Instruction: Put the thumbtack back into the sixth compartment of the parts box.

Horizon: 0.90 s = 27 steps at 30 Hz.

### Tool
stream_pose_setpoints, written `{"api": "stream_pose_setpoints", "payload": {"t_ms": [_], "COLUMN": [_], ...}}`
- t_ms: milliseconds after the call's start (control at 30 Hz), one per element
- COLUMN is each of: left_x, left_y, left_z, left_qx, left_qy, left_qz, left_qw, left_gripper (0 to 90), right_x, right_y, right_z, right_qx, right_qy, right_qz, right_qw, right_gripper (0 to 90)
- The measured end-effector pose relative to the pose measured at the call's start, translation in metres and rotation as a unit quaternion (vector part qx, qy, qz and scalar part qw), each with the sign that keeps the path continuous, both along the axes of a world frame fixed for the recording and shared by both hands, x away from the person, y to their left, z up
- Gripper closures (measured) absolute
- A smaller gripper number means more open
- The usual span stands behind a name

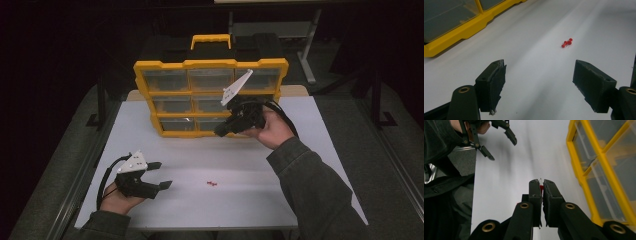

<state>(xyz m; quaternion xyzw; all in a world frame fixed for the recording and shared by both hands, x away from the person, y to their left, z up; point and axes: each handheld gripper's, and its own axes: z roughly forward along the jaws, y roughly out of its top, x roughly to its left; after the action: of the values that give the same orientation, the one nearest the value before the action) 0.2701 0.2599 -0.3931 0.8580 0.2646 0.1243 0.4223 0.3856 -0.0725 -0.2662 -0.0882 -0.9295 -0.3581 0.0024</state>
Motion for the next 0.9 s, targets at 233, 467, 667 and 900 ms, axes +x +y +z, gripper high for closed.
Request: {"api": "stream_pose_setpoints", "payload": {"t_ms": [233,467,667,900], "left_x": [0.000,0.000,0.000,0.000], "left_y": [0.001,0.002,0.001,0.001], "left_z": [-0.001,0.000,0.000,-0.002], "left_qx": [-0.004,-0.006,-0.005,-0.008], "left_qy": [0.005,0.000,0.002,0.004], "left_qz": [0.004,0.004,0.001,0.005], "left_qw": [1.0000,1.0000,1.0000,0.9999], "left_gripper": [25.3,25.4,26.0,25.5], "right_x": [0.006,0.014,0.019,0.025], "right_y": [-0.007,-0.019,-0.032,-0.049], "right_z": [0.019,0.034,0.040,0.039], "right_qx": [0.000,0.006,-0.006,-0.005], "right_qy": [-0.013,-0.018,-0.029,-0.024], "right_qz": [-0.011,-0.029,-0.056,-0.077], "right_qw": [0.9999,0.9994,0.9980,0.9967], "right_gripper": [84.4,84.4,84.4,84.4]}}
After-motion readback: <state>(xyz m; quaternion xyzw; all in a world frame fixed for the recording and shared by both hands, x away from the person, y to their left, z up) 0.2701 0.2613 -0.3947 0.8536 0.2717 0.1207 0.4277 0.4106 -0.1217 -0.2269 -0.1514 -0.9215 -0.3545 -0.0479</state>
